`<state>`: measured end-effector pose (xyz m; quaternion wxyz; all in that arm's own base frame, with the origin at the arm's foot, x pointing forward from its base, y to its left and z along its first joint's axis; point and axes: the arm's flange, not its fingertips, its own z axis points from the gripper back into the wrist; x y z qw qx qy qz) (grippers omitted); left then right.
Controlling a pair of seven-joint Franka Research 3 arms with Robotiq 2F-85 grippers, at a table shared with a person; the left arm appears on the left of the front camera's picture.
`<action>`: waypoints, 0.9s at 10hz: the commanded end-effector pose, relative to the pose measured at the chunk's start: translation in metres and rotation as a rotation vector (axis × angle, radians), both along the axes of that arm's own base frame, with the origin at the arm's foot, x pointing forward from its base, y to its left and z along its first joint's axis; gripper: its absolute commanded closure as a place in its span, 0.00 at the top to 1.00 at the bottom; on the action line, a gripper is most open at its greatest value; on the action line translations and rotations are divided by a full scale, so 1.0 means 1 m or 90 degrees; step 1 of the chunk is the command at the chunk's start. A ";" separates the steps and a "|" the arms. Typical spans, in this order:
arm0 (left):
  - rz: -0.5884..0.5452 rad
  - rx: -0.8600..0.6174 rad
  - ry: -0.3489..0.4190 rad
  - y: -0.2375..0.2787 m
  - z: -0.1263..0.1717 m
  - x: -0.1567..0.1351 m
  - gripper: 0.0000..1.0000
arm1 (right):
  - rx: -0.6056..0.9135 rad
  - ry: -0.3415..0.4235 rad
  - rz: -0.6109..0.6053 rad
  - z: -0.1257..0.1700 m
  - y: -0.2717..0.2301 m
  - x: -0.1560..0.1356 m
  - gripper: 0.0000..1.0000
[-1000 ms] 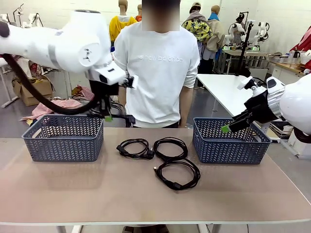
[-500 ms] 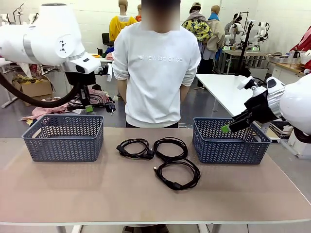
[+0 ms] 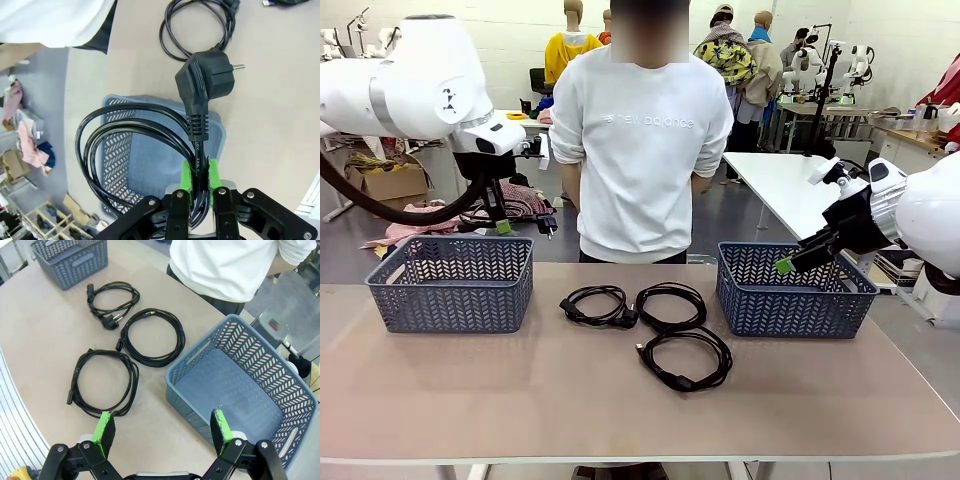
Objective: Organize the cables according to human instructions.
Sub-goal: Pick up a bundle of cables and place it in the basket indicated by the human.
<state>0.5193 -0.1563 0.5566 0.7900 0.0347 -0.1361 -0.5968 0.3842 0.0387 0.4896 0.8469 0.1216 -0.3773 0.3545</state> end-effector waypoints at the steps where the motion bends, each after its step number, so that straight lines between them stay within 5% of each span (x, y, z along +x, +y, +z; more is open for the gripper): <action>1: -0.005 0.005 -0.006 0.002 0.003 0.000 0.00 | 0.007 0.001 0.001 0.000 0.000 0.000 1.00; 2: -0.005 0.005 -0.006 0.002 0.003 0.000 0.00 | 0.007 0.001 0.001 0.000 0.000 0.000 1.00; 3: -0.001 0.000 0.000 0.000 0.000 0.000 0.15 | 0.007 0.001 0.001 0.000 0.000 0.000 1.00; 9: 0.041 -0.030 -0.017 0.070 -0.030 0.018 0.15 | 0.007 0.001 0.001 0.000 0.000 0.000 1.00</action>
